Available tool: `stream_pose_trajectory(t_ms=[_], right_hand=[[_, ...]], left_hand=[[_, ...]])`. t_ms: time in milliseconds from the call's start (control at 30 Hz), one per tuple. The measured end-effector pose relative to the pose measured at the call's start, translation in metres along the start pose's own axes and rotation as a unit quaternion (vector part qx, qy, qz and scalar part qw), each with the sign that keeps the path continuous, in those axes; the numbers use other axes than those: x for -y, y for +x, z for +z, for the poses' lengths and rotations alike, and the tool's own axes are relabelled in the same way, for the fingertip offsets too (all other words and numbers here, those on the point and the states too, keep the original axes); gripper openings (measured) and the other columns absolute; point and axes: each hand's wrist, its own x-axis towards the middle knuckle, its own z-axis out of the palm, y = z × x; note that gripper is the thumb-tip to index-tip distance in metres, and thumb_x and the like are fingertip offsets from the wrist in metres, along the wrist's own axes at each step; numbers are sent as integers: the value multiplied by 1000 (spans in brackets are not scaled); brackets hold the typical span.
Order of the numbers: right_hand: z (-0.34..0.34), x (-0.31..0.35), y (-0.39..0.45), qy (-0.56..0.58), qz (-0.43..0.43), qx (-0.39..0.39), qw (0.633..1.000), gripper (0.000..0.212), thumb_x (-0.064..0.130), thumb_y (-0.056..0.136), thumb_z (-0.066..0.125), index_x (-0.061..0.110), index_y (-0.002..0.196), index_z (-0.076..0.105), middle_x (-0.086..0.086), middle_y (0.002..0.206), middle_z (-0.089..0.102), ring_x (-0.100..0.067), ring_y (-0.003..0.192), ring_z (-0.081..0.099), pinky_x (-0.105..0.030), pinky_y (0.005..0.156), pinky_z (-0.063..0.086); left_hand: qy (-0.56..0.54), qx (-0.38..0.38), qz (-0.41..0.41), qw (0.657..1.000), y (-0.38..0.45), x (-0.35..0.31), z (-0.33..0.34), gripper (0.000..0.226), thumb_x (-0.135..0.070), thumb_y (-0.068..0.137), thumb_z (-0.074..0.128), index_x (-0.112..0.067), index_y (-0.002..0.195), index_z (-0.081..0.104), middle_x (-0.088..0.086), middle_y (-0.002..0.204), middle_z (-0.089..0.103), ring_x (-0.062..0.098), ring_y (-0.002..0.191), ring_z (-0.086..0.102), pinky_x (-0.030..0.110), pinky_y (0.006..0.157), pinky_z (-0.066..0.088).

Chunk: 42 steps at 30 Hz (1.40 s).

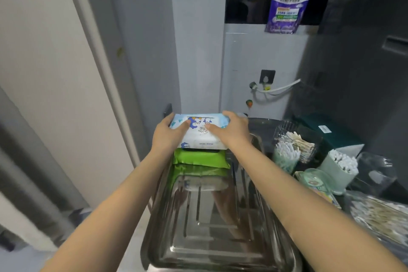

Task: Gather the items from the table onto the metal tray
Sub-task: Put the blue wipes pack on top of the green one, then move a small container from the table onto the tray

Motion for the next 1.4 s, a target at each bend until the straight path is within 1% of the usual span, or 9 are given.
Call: stream_pose_trajectory(t_ms=[100,200,300,467,633,700,1033,1200,1400], right_hand=[[10,-9,6,0,7,8,1000,74,47,75,71,21,137,43,-13,137,35,-29,120,50,-30,101,38],[14,-15,6,-11,9,6,1000,72,48,76,70,20,137,44,-12,134,35,-29,115,54,-30,99,40],[15,-18,6,-14,18,13,1000,71,47,78,68,20,137,43,-11,134,34,-29,111,55,-30,95,41],[10,-17,3,-29,28,31,999,71,49,79,66,21,139,40,-12,137,33,-30,116,53,-31,96,41],[-10,-19,-11,-47,6,36,998,61,46,81,64,23,136,47,-12,133,44,-28,117,53,-31,96,40],[-26,-23,-19,-56,-9,20,998,54,42,81,65,21,129,54,-11,128,51,-26,114,55,-30,92,41],[-122,-81,-39,-76,8,-41,996,36,20,83,67,10,118,63,-8,120,64,-20,109,59,-22,86,39],[-157,-110,-36,-117,26,-16,993,25,15,81,69,10,105,69,-8,107,70,-18,96,62,-21,80,42],[-178,-133,-37,-216,53,48,974,52,39,68,78,17,113,65,-2,114,67,-18,105,62,-35,91,50]], left_hand=[[21,-1,8,1000,4,9,1,41,-32,82,69,-21,122,61,-15,91,62,18,96,67,40,97,51],[60,8,11,998,8,16,-1,56,-37,83,68,-18,133,53,-16,100,61,14,99,63,36,101,47],[97,18,-8,995,14,17,-1,72,-45,81,67,-21,143,40,-6,136,55,17,118,58,38,106,44],[165,-3,7,986,12,11,5,67,-46,85,61,-21,143,39,1,144,49,23,126,51,34,104,40],[285,-69,71,953,-9,3,18,51,-48,88,55,-27,134,51,5,151,35,21,141,25,40,112,14],[290,-65,122,947,-20,-1,29,43,-45,88,56,-26,126,58,2,148,41,17,140,29,40,113,11],[177,117,161,964,-74,-26,121,35,-31,85,66,-17,117,65,4,122,63,18,113,59,33,105,40],[195,223,128,947,-83,-20,165,61,-23,79,74,-11,135,50,5,137,54,19,124,52,24,100,38],[252,247,92,931,-80,-7,192,99,-30,69,82,-15,148,24,6,151,39,25,137,39,42,112,35]])
